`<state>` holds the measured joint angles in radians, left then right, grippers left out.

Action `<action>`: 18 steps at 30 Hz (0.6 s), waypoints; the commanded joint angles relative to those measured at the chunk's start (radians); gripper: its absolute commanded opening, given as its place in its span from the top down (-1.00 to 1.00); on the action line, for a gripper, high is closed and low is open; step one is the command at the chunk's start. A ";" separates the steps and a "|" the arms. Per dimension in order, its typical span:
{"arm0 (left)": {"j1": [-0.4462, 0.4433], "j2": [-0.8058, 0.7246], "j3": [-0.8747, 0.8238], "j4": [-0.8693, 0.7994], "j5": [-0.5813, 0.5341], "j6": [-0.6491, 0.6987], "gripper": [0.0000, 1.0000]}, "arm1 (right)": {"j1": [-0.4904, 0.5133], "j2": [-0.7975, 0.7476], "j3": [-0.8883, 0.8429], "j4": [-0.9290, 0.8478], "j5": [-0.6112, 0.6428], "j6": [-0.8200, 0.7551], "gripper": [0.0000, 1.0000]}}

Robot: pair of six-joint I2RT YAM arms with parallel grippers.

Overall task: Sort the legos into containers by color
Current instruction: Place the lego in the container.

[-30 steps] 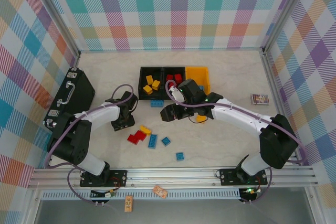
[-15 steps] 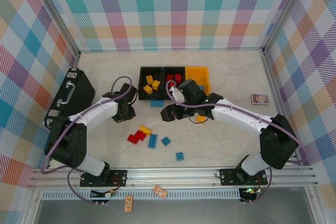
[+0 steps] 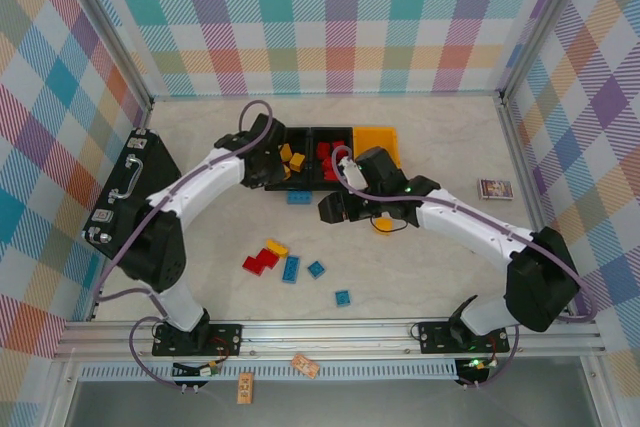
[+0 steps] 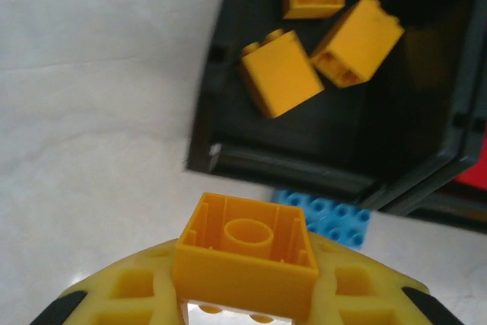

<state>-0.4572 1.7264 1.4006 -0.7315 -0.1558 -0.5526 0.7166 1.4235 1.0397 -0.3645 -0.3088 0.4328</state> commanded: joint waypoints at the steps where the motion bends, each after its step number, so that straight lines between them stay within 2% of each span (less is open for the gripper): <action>1: -0.007 0.091 0.103 -0.025 0.027 0.028 0.63 | -0.014 -0.037 -0.025 -0.017 0.020 0.016 -0.25; 7: -0.009 0.236 0.247 -0.029 0.035 0.037 0.63 | -0.035 -0.073 -0.055 -0.025 0.036 0.026 -0.25; 13: -0.008 0.326 0.320 -0.034 0.036 0.037 0.63 | -0.050 -0.086 -0.069 -0.032 0.043 0.027 -0.25; 18: -0.008 0.349 0.326 -0.018 0.033 0.027 0.48 | -0.057 -0.085 -0.069 -0.036 0.047 0.025 -0.25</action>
<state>-0.4614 2.0636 1.6924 -0.7319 -0.1307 -0.5297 0.6666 1.3582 0.9768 -0.3866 -0.2684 0.4561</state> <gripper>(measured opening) 0.280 0.627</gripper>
